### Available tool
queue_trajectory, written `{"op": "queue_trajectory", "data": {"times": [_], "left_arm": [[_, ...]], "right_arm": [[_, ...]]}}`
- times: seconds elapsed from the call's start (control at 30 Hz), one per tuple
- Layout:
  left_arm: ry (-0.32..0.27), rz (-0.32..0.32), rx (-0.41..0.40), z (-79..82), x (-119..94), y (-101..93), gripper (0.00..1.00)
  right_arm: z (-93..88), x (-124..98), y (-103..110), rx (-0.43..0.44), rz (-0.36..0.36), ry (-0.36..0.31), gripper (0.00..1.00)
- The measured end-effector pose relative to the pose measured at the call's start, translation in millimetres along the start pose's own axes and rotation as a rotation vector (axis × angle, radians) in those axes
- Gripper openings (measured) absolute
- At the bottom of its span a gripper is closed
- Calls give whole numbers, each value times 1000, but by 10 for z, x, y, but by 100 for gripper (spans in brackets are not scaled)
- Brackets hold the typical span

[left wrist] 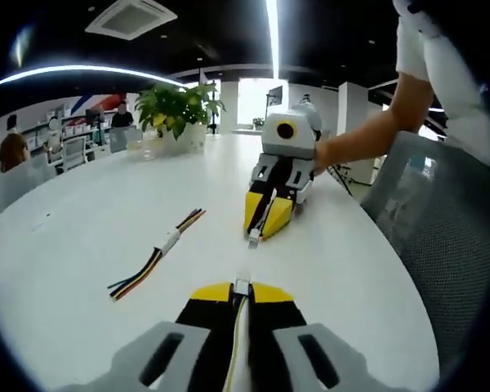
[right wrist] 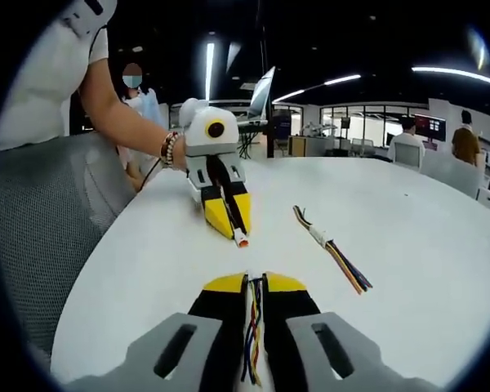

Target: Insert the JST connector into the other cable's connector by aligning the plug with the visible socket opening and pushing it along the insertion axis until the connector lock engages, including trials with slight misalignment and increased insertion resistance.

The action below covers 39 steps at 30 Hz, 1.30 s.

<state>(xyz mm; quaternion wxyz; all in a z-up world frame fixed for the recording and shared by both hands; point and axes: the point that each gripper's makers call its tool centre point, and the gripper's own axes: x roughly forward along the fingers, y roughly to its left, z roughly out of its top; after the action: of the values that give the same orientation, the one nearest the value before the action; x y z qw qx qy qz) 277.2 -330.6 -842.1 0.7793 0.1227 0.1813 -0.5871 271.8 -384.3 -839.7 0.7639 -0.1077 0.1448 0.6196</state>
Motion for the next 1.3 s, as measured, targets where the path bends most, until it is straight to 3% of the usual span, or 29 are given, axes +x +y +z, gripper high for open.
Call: {"op": "queue_trajectory", "data": {"times": [0.43,1.3], "left_arm": [[14,5,39,128,1,3,0],[8,-10,77,234,41,-39,0]], "right_arm": [[182,45,7,-42,5,10,3],[193,153,37,-87,28,52,3]]}}
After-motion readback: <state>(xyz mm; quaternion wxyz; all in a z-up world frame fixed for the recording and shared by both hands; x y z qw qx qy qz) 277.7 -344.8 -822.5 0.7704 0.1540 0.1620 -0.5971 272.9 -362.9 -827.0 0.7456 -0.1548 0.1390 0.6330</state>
